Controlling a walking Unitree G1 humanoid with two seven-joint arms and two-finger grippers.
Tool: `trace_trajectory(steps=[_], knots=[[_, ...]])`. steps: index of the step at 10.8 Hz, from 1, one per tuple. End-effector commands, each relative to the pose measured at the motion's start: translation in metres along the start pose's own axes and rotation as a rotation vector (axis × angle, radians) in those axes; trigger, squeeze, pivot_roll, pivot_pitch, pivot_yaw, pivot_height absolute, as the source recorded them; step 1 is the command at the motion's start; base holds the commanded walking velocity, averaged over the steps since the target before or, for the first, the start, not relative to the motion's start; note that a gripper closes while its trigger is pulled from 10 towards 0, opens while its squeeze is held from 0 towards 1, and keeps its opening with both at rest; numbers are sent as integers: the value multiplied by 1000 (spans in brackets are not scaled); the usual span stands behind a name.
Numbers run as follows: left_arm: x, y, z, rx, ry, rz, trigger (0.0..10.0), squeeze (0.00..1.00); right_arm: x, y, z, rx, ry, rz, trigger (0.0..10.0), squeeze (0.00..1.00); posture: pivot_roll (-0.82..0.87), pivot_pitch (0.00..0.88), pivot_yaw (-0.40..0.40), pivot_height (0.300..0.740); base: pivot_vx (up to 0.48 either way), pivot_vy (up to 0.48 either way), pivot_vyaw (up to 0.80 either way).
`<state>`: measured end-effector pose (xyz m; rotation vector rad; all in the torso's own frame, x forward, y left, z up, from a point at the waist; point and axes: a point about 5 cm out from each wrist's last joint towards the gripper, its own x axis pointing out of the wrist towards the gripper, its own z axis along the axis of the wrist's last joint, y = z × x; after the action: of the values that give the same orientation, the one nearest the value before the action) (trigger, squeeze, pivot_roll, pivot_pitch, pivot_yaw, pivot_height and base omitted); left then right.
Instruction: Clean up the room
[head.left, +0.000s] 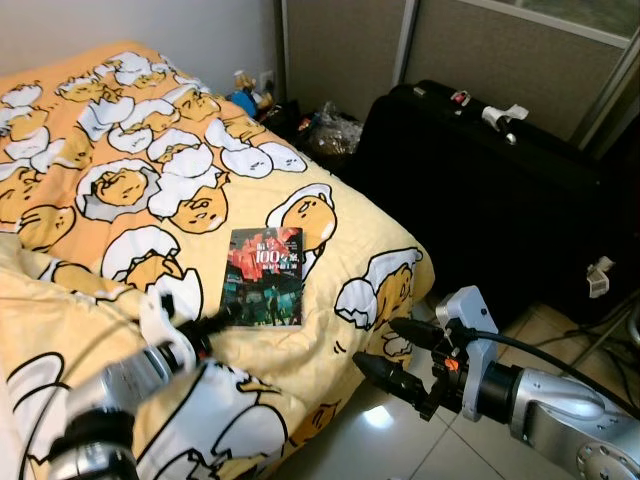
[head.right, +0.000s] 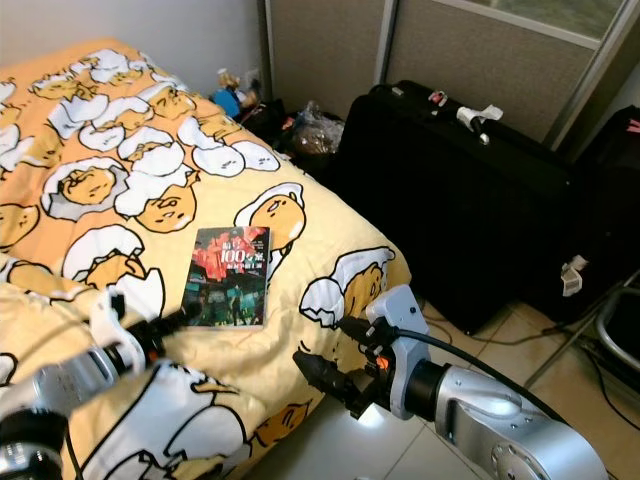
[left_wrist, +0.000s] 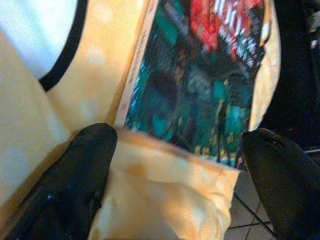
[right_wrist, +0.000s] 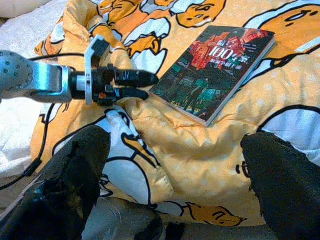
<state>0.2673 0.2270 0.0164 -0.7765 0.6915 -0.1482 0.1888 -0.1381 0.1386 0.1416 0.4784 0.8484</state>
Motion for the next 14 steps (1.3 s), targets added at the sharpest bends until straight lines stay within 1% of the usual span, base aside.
trace_trajectory(steps=[1, 2, 3, 5, 6, 7, 8, 9, 10, 11, 12, 13, 14], knots=[[1, 0, -7, -6, 31, 24, 10000, 1000, 0, 0, -3, 9, 5, -7, 10000, 0, -175, 25, 50, 740, 0, 0, 0], [3, 0, -12, -4, 48, 54, 10000, 1000, -1, 1, -4, 9, 7, -6, 10000, 0, -178, 25, 50, 740, 0, 0, 0], [5, 1, -15, 29, 36, 104, 10000, 1000, 0, 1, -4, 10, 8, -3, 10000, 0, -177, 25, 48, 740, 0, 0, 0], [14, -7, -16, 5, 1, 59, 10000, 1000, 1, 1, -4, 12, 8, 7, 10000, 0, -180, 31, 43, 740, 0, 0, 0], [24, -17, -19, -4, -19, -1, 10000, 1000, 2, 2, -4, 10, 12, 13, 10000, 0, -193, 36, 41, 740, 0, 0, 0], [29, -22, -20, -11, -39, -34, 10000, 1000, 1, 2, -4, 9, 14, 15, 10000, 0, -193, 36, 41, 740, 0, 0, 0], [33, -26, -19, -38, -57, -45, 10000, 1000, 0, 3, -4, 10, 15, 15, 10000, 0, -199, 42, 40, 740, 0, 0, 0], [38, -29, -19, -100, -82, -46, 10000, 929, -1, 3, -4, 12, 18, 16, 10000, 0, -201, 51, 35, 740, 0, 0, 0], [43, -31, -20, -145, -100, -30, 10000, 243, -1, 4, -5, 15, 26, 22, 10000, 0, -209, 59, 30, 740, 0, 0, 0], [48, -30, -28, -96, -87, 52, 10000, 0, -2, 6, -6, 13, 37, 31, 10000, 0, -232, 73, 18, 740, 0, 0, 0], [47, -14, -40, -35, -85, 262, 10000, 0, -5, 6, -5, 10, 49, 26, 10000, 0, -256, 89, 6, 740, 0, 0, 0], [47, -13, -41, -41, -92, 274, 10000, 0, -7, 6, -5, 9, 53, 26, 10000, 0, -268, 97, 0, 740, 0, 0, 0], [49, -16, -41, -46, -106, 255, 10000, 0, -10, 6, -4, 7, 61, 28, 10000, 0, -282, 105, -11, 740, 0, 0, 0]])
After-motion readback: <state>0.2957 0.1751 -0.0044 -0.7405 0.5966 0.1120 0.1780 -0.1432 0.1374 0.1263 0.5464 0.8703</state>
